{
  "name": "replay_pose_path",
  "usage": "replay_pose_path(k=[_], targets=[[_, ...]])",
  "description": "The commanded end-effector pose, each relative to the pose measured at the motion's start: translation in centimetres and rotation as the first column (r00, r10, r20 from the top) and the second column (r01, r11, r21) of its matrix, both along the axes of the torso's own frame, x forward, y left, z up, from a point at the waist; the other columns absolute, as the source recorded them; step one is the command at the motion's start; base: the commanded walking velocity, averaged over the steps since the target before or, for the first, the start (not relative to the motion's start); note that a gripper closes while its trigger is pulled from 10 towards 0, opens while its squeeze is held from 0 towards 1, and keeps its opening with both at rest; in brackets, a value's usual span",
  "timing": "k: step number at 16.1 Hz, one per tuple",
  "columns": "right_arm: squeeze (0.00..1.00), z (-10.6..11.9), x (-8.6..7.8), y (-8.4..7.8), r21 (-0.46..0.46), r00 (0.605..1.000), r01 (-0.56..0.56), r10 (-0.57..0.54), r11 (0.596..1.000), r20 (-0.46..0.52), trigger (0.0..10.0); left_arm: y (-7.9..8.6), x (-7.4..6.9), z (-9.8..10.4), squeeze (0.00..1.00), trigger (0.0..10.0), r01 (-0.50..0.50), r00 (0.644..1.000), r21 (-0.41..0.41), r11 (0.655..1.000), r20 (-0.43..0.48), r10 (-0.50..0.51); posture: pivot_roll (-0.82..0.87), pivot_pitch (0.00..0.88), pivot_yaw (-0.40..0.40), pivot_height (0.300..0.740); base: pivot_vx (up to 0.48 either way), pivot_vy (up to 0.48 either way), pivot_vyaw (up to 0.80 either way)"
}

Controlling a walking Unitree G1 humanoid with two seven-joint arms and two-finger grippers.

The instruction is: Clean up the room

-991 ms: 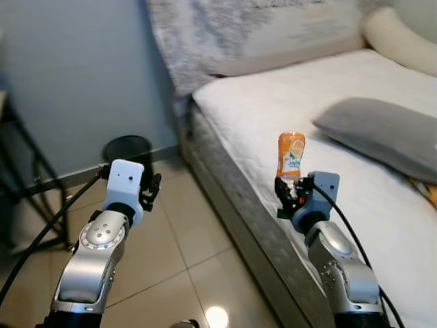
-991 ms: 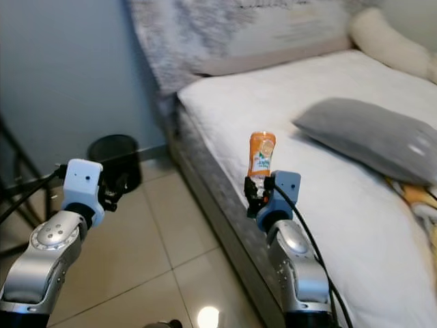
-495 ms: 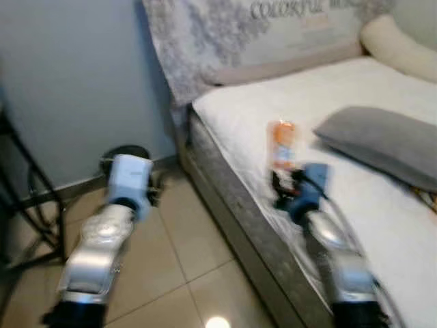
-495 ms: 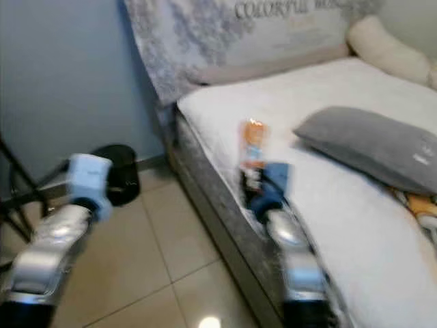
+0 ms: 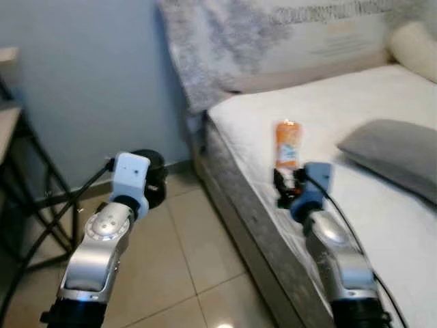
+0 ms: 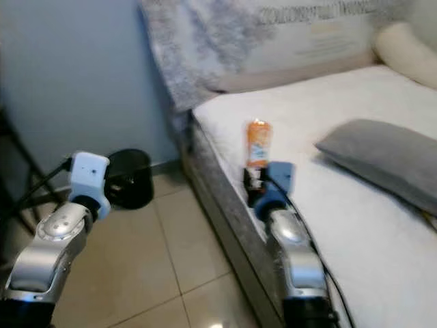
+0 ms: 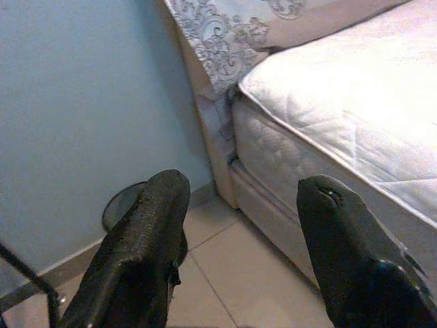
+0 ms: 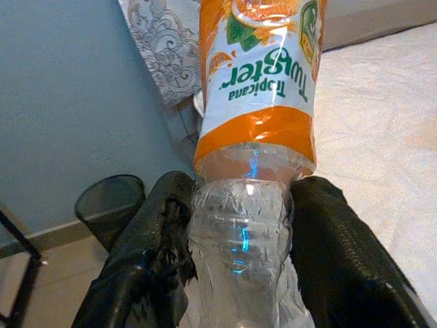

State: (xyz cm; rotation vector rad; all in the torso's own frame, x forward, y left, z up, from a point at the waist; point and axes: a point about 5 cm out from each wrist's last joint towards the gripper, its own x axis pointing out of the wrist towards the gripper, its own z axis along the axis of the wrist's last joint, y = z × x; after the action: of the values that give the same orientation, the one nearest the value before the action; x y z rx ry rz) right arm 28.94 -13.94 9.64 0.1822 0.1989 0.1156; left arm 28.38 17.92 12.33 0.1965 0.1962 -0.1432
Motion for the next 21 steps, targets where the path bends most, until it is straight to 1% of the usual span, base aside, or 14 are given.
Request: replay_pose_path(k=[1,3,4,7,11,14,19,21], targets=[[0.00,0.58,0.25,0.91,0.016,0.999,-0.032,0.032,0.999,0.022,10.0,0.67,0.06,0.39,0.00,10.0,-0.017,1.000,0.008,1.000,0.011,0.017,-0.02,0.000,0.000,0.740,0.307,0.000,0.00],[0.00,0.61,0.24,0.88,0.027,0.999,-0.033,0.033,0.999,0.023,10.0,0.68,0.06,0.38,0.00,10.0,-0.016,1.000,0.007,1.000,0.012,0.015,-0.02,0.000,0.000,0.740,0.311,0.000,0.00],[0.00,0.61,0.28,0.85,0.017,0.999,-0.033,0.033,0.999,0.023,10.0,0.62,0.08,0.35,0.00,10.0,-0.010,1.000,0.002,1.000,0.013,0.010,-0.02,0.000,-0.002,0.740,0.296,0.000,0.69],[0.00,0.56,0.37,0.81,0.004,0.999,-0.027,0.027,1.000,0.024,10.0,0.53,0.13,0.34,0.00,10.0,-0.008,1.000,-0.002,1.000,0.013,0.008,-0.02,0.000,-0.003,0.740,0.299,0.000,0.00],[0.00,0.65,0.53,0.64,-0.047,0.999,-0.019,0.020,0.999,0.037,10.0,0.45,0.19,0.40,0.00,10.0,-0.002,1.000,-0.005,1.000,0.014,0.002,-0.02,0.000,-0.002,0.740,0.303,0.000,0.00],[0.00,0.63,0.48,0.56,-0.046,0.999,-0.021,0.022,0.999,0.040,10.0,0.37,0.19,0.47,0.00,10.0,0.001,1.000,-0.008,1.000,0.018,-0.001,-0.01,0.000,-0.008,0.740,0.336,0.000,0.80],[0.00,0.62,0.39,0.91,-0.068,0.998,-0.039,0.042,0.997,0.051,10.0,0.25,0.13,0.43,0.00,10.0,0.009,1.000,-0.007,1.000,0.017,-0.009,-0.02,0.000,-0.007,0.740,0.349,0.000,0.00],[0.00,0.61,0.32,0.88,-0.065,0.998,-0.040,0.043,0.997,0.054,10.0,0.20,0.18,0.47,0.00,10.0,0.016,1.000,0.003,1.000,0.022,-0.016,-0.01,0.000,-0.012,0.740,0.349,0.000,0.66]])
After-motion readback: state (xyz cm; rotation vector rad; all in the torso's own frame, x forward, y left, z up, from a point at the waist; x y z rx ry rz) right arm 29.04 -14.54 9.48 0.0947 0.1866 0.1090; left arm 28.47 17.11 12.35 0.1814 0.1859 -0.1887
